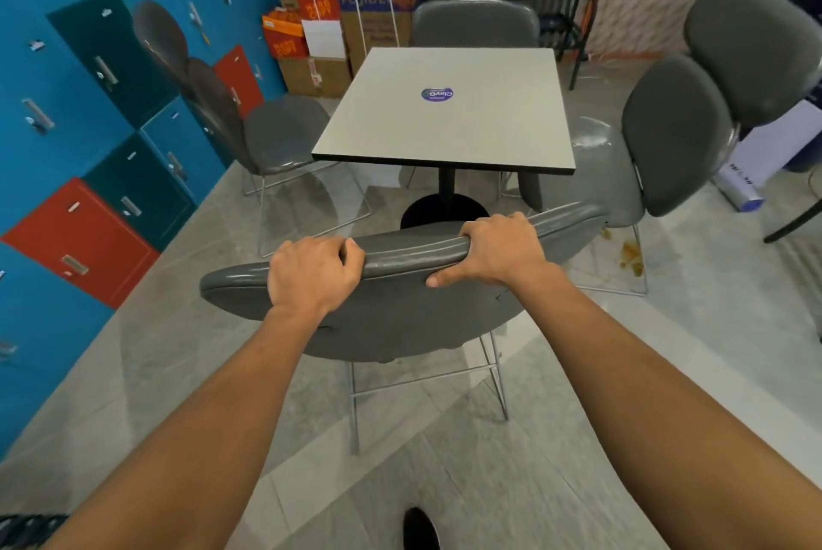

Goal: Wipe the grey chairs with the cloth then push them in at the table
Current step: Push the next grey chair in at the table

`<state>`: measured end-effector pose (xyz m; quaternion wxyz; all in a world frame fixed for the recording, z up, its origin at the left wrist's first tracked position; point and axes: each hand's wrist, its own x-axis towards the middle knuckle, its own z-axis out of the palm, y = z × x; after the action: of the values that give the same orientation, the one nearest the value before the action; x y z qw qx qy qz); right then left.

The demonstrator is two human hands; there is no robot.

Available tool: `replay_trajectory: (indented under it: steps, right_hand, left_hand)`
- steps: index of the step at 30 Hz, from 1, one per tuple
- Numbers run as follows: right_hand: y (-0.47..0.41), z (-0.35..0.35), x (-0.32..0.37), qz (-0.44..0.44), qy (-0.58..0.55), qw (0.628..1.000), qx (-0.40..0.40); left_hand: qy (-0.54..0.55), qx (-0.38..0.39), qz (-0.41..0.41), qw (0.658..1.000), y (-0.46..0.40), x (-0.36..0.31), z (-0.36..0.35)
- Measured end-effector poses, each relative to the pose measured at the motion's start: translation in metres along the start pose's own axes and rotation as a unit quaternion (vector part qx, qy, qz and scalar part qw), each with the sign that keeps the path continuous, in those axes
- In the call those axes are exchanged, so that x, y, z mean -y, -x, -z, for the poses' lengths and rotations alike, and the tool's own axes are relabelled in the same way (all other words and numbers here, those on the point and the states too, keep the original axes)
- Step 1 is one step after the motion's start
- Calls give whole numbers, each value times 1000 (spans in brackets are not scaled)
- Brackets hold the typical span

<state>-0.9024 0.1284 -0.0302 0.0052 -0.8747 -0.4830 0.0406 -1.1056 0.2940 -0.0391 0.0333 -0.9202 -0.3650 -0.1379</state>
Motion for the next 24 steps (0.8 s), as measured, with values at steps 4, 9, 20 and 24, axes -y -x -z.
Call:
replay_trajectory:
  steps: [4,9,20,24]
  right_hand:
    - [0,0,0,-13,-5,1000,0]
    - [-1,1,2,-25,-17,1000,-2]
    - [14,-3,42,-62,20,997,-28]
    - [20,-8,67,-102,15,994,-31]
  left_hand:
    - [-8,-2,-11,1000,-5,1,-4]
    - [-14,-11,-30,999,-7,5,-4]
    - [27,-21,-130,991,-16,45,-3]
    - [26,-41,-167,985,-24,67,-4]
